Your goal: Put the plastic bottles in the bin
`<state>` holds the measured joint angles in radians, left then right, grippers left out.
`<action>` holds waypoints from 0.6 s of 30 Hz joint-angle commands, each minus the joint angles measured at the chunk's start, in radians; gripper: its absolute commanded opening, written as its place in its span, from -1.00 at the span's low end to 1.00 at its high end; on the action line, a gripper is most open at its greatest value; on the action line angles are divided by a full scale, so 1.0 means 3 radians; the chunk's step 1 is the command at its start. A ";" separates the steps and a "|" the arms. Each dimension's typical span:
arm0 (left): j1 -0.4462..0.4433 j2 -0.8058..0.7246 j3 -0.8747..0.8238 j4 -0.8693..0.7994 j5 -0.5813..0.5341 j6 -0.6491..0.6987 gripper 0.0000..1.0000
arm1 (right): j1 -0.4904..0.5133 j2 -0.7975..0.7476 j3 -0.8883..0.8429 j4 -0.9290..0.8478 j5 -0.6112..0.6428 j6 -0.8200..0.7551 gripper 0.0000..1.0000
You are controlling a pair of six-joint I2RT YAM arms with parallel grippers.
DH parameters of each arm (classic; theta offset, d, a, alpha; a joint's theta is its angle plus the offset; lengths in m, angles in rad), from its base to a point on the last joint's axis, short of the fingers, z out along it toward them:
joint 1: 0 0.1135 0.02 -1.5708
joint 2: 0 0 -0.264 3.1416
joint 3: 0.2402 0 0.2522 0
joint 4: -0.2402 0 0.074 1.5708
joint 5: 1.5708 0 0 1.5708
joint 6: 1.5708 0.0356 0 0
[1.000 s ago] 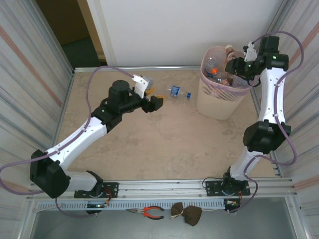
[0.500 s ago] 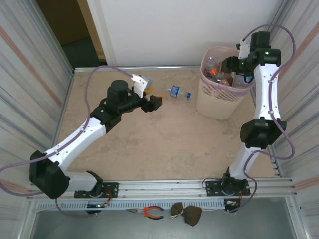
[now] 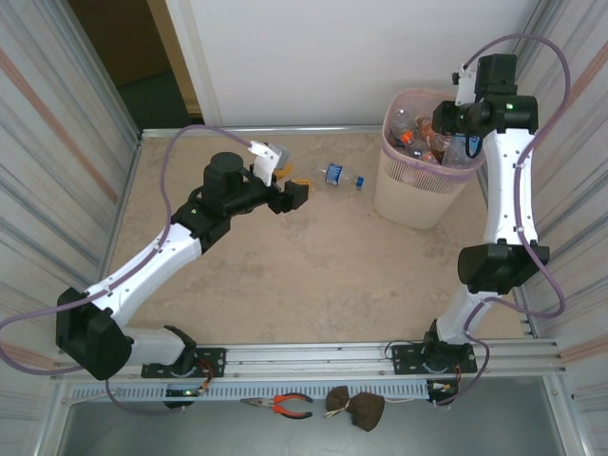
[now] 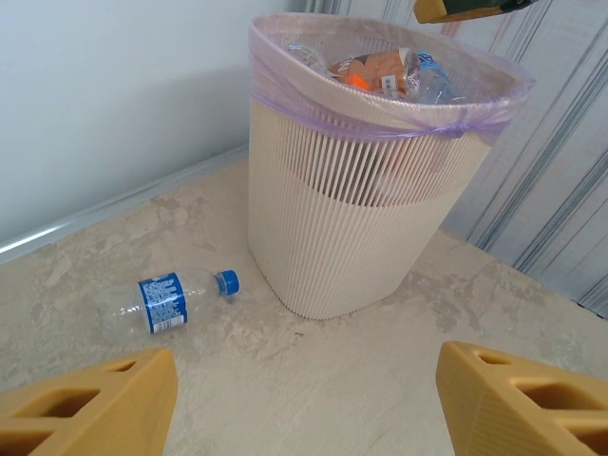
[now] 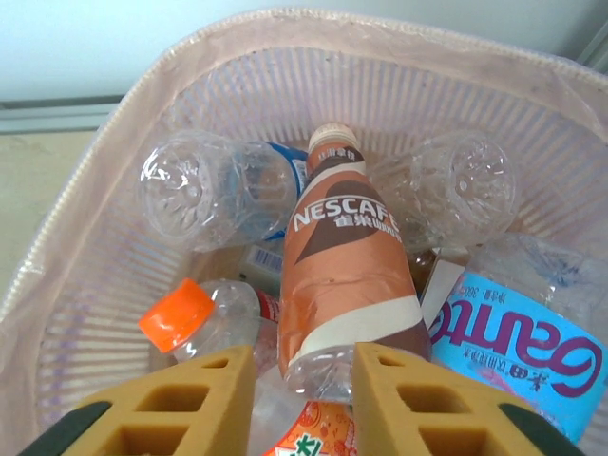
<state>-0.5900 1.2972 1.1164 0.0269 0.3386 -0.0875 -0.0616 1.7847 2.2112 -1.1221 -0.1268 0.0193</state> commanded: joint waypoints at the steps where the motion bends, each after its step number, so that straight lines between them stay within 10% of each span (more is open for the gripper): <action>1: 0.0029 -0.0068 -0.0028 0.0100 0.0015 -0.0046 0.46 | -0.0013 -0.0026 -0.0154 0.0016 0.0067 0.0091 -0.45; 18: 0.0053 -0.0136 -0.0066 0.0064 -0.0008 -0.0040 0.46 | -0.0122 0.0402 -0.0424 0.0283 0.0026 0.0166 -0.52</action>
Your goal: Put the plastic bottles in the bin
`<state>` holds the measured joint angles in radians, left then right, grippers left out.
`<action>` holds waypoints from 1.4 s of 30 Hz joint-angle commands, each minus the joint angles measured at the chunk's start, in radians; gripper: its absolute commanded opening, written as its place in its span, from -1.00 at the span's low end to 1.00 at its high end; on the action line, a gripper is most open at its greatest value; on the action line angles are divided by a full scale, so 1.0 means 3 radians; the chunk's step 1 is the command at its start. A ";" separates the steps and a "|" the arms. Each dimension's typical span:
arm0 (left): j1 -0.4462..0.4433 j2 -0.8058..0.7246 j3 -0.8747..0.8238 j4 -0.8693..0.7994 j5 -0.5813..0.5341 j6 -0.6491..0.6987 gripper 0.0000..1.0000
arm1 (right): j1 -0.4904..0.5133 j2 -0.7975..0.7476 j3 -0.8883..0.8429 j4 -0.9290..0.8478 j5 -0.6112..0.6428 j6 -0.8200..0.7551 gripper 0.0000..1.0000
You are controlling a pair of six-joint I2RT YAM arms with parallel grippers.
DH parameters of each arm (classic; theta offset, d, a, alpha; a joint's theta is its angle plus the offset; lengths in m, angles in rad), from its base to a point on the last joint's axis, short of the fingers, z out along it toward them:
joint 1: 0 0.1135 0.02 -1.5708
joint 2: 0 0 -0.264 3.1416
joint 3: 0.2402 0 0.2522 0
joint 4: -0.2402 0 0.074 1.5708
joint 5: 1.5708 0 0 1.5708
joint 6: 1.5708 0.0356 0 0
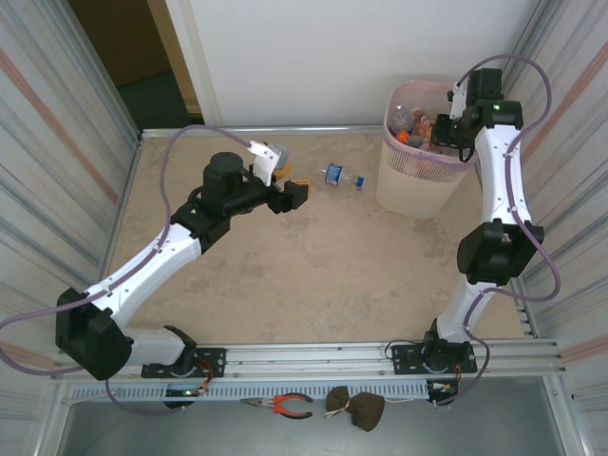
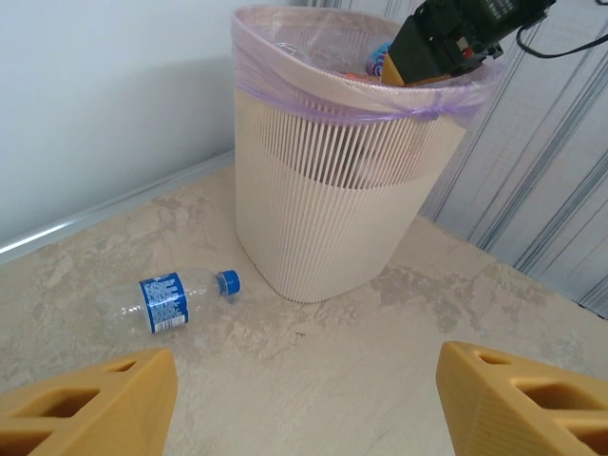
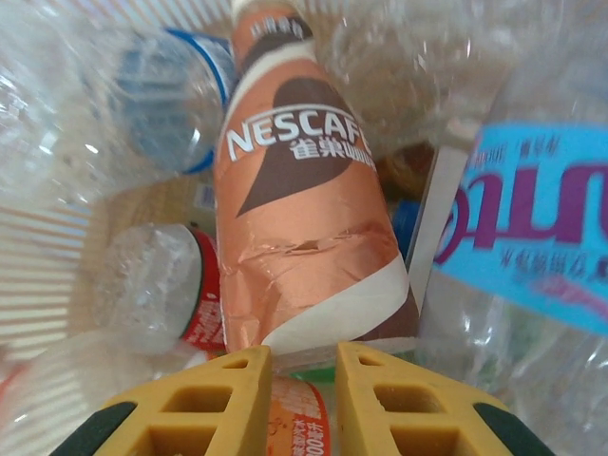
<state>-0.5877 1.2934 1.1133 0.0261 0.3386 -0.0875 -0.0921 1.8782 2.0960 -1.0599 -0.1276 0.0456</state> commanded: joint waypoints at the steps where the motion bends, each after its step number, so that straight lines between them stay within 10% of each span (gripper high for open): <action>1: 0.0042 -0.0122 -0.0055 0.0062 -0.0005 -0.0036 0.46 | -0.0018 0.0073 -0.0034 0.0069 0.0045 0.0077 -0.52; 21: 0.0044 -0.0305 -0.0149 -0.0072 -0.0077 -0.0038 0.45 | 0.0613 -0.0580 0.0275 0.0089 0.0134 0.0000 -0.44; 42: 0.0347 -0.1005 -0.0501 -0.0538 -0.0259 -0.0153 0.46 | 0.1918 0.0462 -0.0167 0.0879 0.0487 -0.2271 -0.10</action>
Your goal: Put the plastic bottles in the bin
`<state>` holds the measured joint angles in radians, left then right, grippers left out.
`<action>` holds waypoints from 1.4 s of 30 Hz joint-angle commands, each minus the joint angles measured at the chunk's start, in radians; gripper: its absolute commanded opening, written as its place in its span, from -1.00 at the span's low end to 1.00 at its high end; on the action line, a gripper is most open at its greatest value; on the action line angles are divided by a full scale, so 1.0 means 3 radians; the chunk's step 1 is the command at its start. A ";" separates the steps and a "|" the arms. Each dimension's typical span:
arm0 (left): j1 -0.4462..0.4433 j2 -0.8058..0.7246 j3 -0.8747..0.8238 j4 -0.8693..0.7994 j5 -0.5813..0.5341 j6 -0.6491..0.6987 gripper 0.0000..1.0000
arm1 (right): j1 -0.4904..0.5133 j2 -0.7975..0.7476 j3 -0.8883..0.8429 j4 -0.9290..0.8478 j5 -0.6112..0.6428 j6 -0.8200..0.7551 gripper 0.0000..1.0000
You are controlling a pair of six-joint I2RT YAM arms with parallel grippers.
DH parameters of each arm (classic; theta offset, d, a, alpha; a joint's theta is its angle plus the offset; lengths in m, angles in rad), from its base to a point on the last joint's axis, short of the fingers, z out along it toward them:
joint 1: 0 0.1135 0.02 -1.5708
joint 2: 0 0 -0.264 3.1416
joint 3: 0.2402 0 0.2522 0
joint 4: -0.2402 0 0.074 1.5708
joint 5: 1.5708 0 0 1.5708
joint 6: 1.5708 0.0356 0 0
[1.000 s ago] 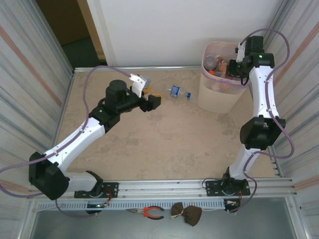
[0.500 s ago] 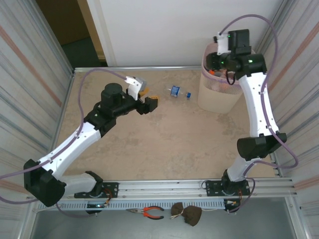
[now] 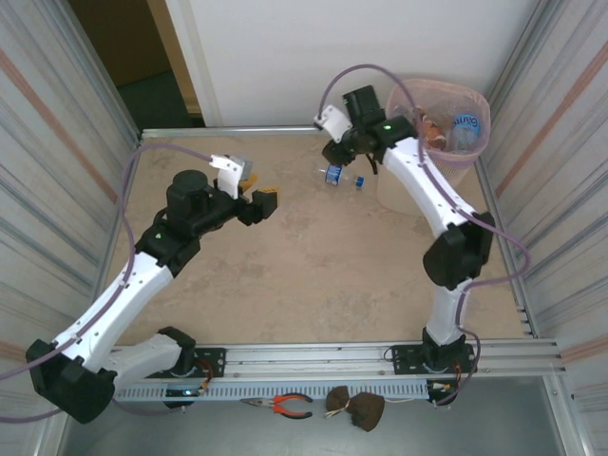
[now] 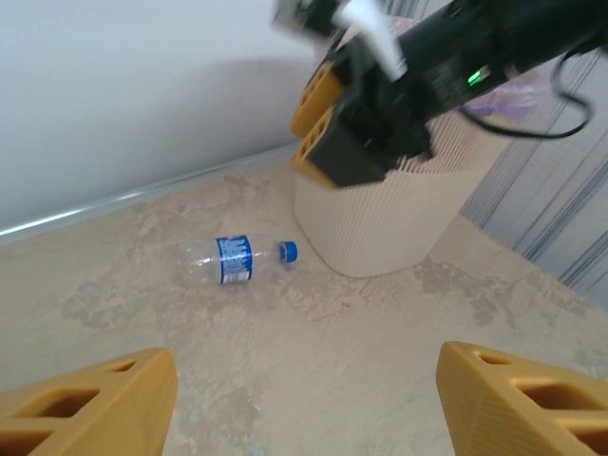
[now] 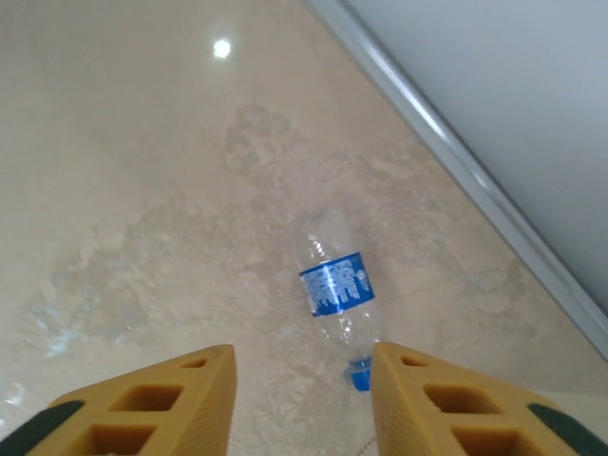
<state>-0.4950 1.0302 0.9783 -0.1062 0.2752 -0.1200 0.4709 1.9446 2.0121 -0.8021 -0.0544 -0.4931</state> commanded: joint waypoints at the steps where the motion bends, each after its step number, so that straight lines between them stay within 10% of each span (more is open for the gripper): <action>1: 0.0049 -0.0150 -0.0060 -0.0113 -0.0051 -0.0045 0.46 | 0.0041 0.0339 0.0167 0.0018 0.0268 -0.0508 -0.06; 22: 0.0069 -0.0289 -0.0123 -0.0392 -0.0044 -0.0105 0.46 | -0.0043 0.2085 0.1453 0.0025 0.0366 -0.0867 0.75; 42: 0.0070 -0.0320 -0.0121 -0.0556 -0.0056 -0.0091 0.44 | -0.0136 0.2448 0.1641 -0.0091 -0.0152 -0.0591 0.41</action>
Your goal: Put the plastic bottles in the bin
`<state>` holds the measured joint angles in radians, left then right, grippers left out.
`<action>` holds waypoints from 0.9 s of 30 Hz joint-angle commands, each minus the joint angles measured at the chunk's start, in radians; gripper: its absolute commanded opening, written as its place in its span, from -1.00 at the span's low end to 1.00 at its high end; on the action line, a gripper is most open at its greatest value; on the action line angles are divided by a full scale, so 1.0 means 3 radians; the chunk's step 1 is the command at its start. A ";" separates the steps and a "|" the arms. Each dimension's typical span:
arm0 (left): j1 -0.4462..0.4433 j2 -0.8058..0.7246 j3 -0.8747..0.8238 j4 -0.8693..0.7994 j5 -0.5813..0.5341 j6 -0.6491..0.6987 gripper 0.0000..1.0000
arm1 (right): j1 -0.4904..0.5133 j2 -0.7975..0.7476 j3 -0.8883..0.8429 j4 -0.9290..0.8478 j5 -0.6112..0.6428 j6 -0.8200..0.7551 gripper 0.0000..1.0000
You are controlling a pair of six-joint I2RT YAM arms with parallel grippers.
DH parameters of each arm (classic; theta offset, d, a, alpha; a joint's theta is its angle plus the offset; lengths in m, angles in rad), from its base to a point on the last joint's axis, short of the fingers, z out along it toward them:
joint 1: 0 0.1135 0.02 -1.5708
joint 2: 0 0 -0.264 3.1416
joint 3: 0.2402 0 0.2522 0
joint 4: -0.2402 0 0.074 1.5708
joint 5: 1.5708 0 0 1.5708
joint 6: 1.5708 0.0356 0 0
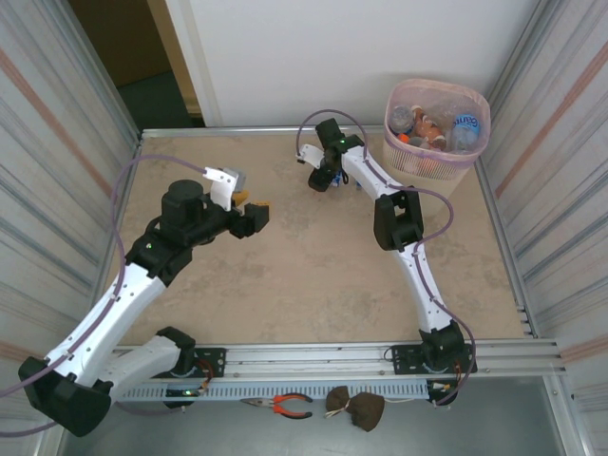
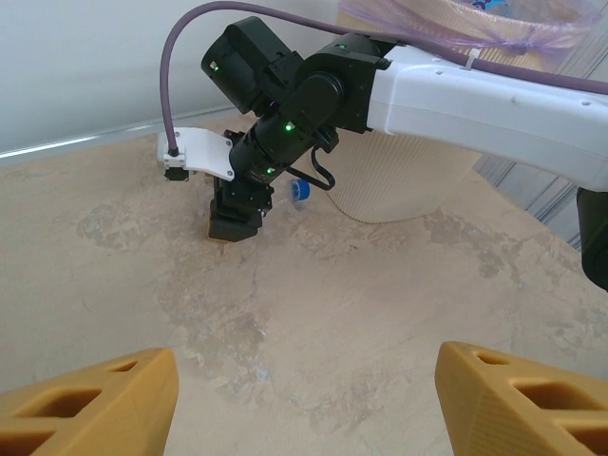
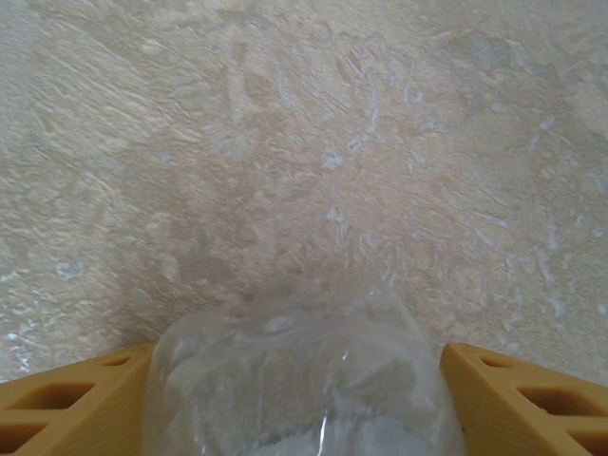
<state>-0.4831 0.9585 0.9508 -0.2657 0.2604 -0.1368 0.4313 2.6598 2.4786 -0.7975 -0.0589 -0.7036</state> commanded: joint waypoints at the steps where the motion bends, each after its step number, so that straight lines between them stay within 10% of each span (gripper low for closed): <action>1: 0.0029 -0.0086 -0.0033 -0.0028 -0.0006 -0.0039 0.44 | 0.0003 0.0058 0.0084 -0.0112 -0.0136 0.0122 0.38; 27: 0.0031 -0.0162 -0.0096 0.0126 -0.0034 -0.0044 0.45 | 0.0056 -0.1093 -0.0408 -0.0048 -0.0750 0.1256 0.08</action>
<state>-0.4831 0.9363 0.9352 -0.2600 0.2600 -0.1398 0.4446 2.4367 2.3741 -0.8349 -0.2108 -0.4294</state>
